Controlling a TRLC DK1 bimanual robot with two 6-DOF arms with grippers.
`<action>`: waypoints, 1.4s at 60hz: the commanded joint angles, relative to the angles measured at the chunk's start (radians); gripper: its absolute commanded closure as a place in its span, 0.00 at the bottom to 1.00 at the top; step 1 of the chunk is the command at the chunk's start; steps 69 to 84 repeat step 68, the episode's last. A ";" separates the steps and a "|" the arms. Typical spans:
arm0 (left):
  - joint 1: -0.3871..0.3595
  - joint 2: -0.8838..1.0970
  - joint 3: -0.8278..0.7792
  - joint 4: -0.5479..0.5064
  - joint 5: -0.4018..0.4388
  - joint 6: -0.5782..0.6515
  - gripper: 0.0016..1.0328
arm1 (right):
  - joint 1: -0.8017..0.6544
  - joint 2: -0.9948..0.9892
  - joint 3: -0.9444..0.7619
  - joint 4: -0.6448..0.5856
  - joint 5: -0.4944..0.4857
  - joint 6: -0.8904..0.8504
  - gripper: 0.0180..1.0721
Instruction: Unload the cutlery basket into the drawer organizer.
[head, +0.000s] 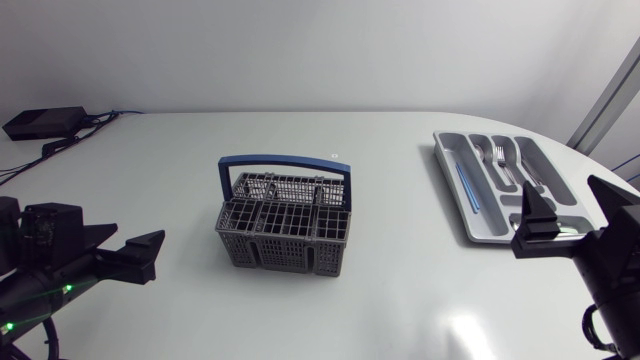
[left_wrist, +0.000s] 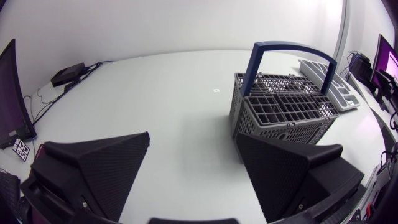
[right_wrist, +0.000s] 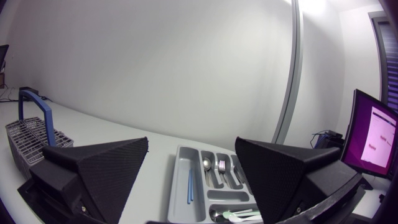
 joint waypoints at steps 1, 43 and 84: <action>0.016 -0.044 -0.043 0.026 0.000 0.015 0.05 | -0.014 -0.045 -0.038 -0.036 -0.019 0.055 0.04; 0.146 -0.424 -0.284 0.241 0.065 0.002 0.05 | -0.079 -0.305 -0.128 -0.269 -0.160 0.210 0.05; 0.178 -0.516 -0.342 0.292 0.080 -0.001 0.05 | -0.079 -0.305 -0.128 -0.269 -0.160 0.210 0.05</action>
